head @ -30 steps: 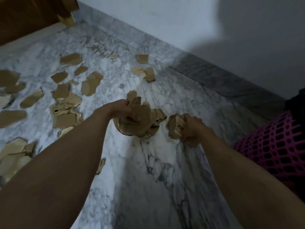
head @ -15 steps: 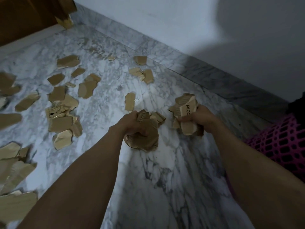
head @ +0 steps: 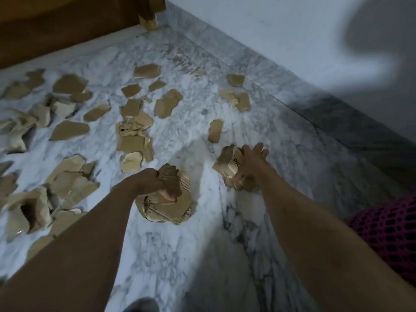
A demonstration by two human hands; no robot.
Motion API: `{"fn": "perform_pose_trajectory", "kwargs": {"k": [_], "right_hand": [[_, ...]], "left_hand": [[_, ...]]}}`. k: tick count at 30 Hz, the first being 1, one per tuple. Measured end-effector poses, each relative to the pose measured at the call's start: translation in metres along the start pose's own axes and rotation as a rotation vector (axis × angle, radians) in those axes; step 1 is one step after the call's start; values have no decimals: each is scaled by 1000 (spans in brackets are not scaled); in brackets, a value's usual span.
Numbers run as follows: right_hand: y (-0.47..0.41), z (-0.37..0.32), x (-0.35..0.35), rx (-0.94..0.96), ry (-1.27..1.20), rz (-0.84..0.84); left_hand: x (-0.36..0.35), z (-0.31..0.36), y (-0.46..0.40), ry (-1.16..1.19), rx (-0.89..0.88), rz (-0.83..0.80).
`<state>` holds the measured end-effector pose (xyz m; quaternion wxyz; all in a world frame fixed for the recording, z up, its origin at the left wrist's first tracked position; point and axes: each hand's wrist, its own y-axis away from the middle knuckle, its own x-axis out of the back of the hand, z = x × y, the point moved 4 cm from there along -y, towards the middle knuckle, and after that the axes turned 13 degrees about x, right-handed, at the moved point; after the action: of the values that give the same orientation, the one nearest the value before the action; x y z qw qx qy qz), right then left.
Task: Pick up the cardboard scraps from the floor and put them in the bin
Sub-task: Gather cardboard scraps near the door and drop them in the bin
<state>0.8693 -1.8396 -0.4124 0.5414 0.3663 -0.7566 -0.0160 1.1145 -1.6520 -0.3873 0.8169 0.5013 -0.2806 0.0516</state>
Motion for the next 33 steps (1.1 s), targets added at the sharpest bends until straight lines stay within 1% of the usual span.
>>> {"fn": "perform_pose_trajectory", "kwargs": {"k": [2,5,7,10,13,15,18,20,24,27,28,30,33], "right_hand": [[2,-1,1,6,83,21],[7,-2,2,72,-56,119],[12,0,10,61,-178,158],[24,1,29,2,-476,221],[38,-3,47,15,-741,308],[44,-5,53,-5,-854,348],[44,-5,53,-79,-915,397],[41,-6,48,-91,-842,368],[29,-19,23,-45,-578,194],[14,-21,-5,-58,-374,79],[11,-21,-14,-85,-332,71],[8,-17,-24,-185,-297,125],[4,-13,-29,-267,-177,161]], "left_hand": [[-11,-17,6,57,52,-2],[-26,-35,6,46,143,109],[-32,-40,8,-18,218,166],[-37,-35,6,-19,198,135],[-35,-32,5,9,200,124],[-34,-31,6,23,182,110],[-31,-29,2,55,138,83],[-28,-28,0,94,126,56],[-20,-26,1,243,78,-17],[-11,-24,-2,451,23,-158],[-6,-23,-4,528,5,-190],[7,-22,-9,639,-24,-206],[31,-16,-7,657,-41,-138]]}}
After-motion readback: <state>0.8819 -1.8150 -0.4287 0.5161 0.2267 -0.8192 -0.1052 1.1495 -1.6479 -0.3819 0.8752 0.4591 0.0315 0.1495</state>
